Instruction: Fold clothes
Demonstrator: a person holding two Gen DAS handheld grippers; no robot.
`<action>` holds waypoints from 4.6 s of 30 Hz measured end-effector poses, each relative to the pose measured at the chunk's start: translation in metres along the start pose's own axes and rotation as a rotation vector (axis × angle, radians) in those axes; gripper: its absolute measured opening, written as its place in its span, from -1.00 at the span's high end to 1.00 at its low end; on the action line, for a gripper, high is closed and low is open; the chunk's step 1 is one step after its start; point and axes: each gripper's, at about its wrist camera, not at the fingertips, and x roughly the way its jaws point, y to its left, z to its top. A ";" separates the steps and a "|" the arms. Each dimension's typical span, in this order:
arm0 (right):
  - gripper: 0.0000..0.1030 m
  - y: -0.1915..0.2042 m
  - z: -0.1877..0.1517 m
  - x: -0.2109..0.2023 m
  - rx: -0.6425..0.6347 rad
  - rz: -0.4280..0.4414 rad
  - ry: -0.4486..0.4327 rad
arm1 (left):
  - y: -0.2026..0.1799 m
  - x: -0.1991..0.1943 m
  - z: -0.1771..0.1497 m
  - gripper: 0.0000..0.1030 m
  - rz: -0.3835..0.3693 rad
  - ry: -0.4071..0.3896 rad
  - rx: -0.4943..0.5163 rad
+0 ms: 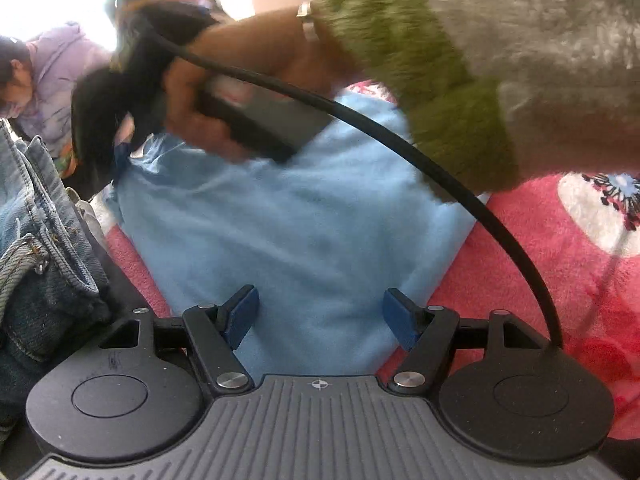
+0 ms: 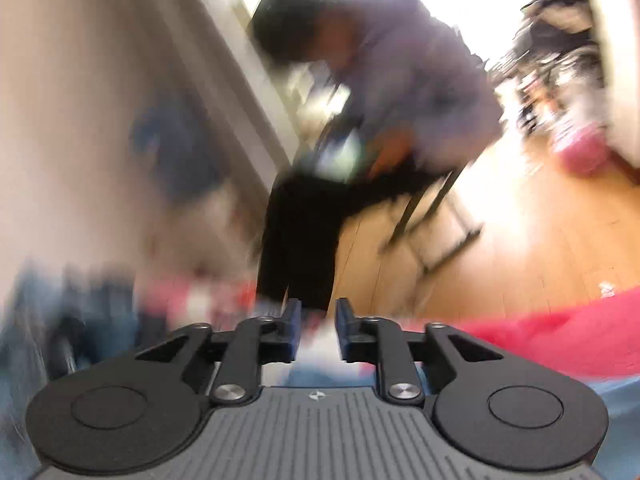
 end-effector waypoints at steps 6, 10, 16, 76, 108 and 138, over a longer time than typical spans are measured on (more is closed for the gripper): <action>0.17 -0.039 0.005 -0.030 0.197 0.336 0.216 | -0.001 -0.003 -0.002 -0.34 -0.006 -0.006 0.002; 0.17 -0.040 -0.018 -0.003 0.239 0.315 0.325 | 0.001 0.002 -0.002 -0.34 -0.010 -0.002 0.010; 0.22 -0.069 -0.013 -0.048 0.340 -0.015 -0.003 | 0.003 0.001 0.000 -0.34 -0.005 0.002 0.003; -0.78 0.108 -0.127 -0.339 0.018 -0.645 0.165 | 0.005 -0.084 0.083 -0.62 0.009 -0.131 -0.458; -0.80 0.111 -0.189 -0.293 0.184 -0.906 0.300 | 0.017 -0.040 0.071 -1.00 0.173 0.098 -0.577; -0.80 0.110 -0.191 -0.285 0.183 -0.928 0.309 | -0.003 -0.040 0.065 -0.97 0.220 0.120 -0.533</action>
